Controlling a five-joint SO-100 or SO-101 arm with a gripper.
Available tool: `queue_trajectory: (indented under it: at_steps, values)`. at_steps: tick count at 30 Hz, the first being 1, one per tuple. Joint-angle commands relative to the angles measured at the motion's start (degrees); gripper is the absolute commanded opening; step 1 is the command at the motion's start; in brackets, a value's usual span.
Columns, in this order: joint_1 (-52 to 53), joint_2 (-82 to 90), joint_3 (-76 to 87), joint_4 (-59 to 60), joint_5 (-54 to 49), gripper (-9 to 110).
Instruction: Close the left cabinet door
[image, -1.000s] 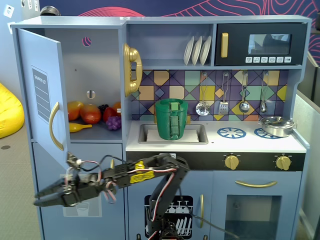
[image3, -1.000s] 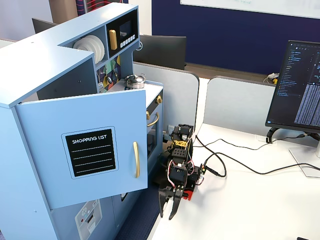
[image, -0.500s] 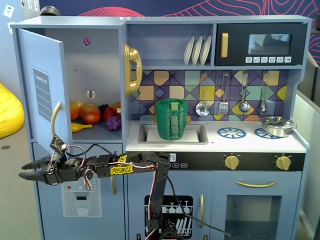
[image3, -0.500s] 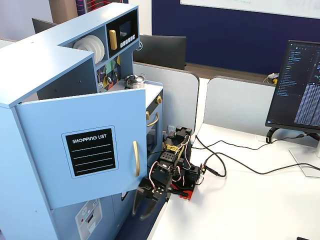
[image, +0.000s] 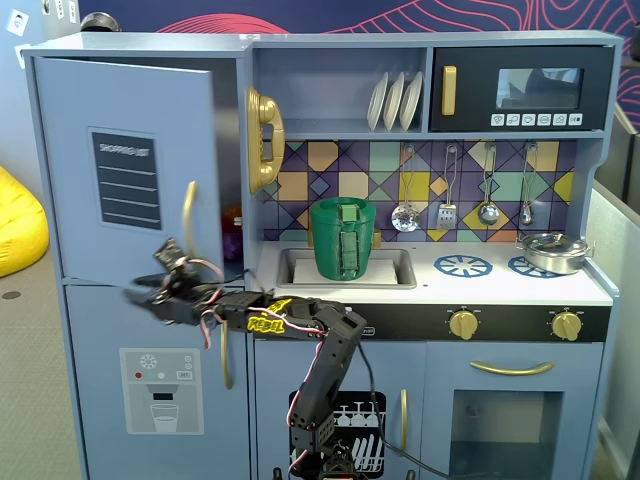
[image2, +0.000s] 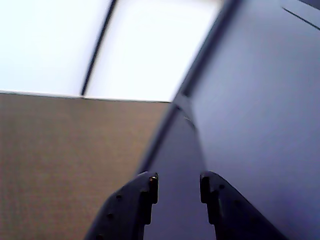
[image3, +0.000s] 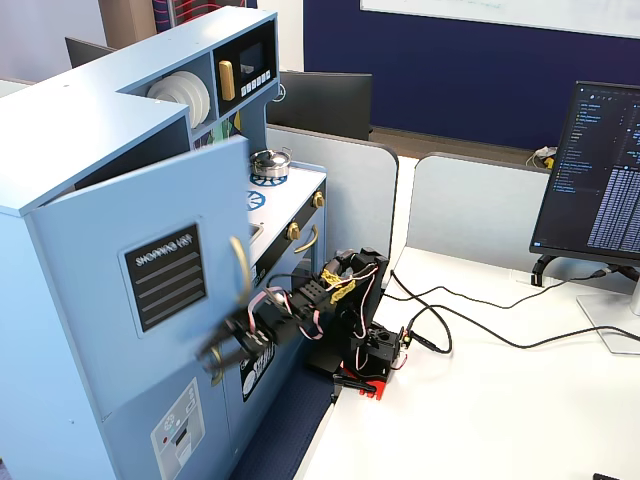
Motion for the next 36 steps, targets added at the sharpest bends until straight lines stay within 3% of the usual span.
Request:
queue_trajectory:
  at_steps: [1,8,15,19,26,30,36]
  values:
    - [5.98,5.45,0.44,-1.23,1.05,0]
    - [5.71,11.07,5.45,0.79,1.14,0]
    - [12.39,22.15,14.68,5.45,4.13,0]
    - [20.13,35.86,23.29,20.48,8.70,0]
    - [45.00,48.96,31.20,60.82,14.24,0]
    - [56.78,53.88,38.50,74.53,16.35,0]
    - [64.78,64.86,49.22,88.51,21.01,0]
